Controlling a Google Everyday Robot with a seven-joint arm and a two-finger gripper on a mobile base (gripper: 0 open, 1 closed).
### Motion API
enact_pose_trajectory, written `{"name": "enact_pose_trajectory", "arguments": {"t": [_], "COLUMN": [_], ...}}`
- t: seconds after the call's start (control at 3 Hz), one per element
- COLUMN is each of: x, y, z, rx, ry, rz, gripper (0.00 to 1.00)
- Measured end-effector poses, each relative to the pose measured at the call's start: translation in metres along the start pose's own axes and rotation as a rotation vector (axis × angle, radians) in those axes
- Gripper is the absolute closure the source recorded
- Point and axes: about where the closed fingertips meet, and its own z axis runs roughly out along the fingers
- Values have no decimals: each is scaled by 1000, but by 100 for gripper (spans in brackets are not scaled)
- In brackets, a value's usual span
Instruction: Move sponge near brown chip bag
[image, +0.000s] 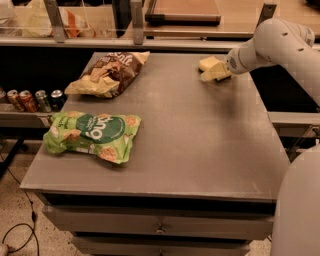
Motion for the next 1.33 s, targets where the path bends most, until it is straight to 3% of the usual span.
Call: {"name": "enact_pose_trajectory", "arguments": {"t": [1.0,1.33], "x": [-4,-15], "y": [-10,-11], "z": [1,-11], "rx": [31,47], "ry": [-9,-39], "rz": [43,27], "gripper": [88,100]}}
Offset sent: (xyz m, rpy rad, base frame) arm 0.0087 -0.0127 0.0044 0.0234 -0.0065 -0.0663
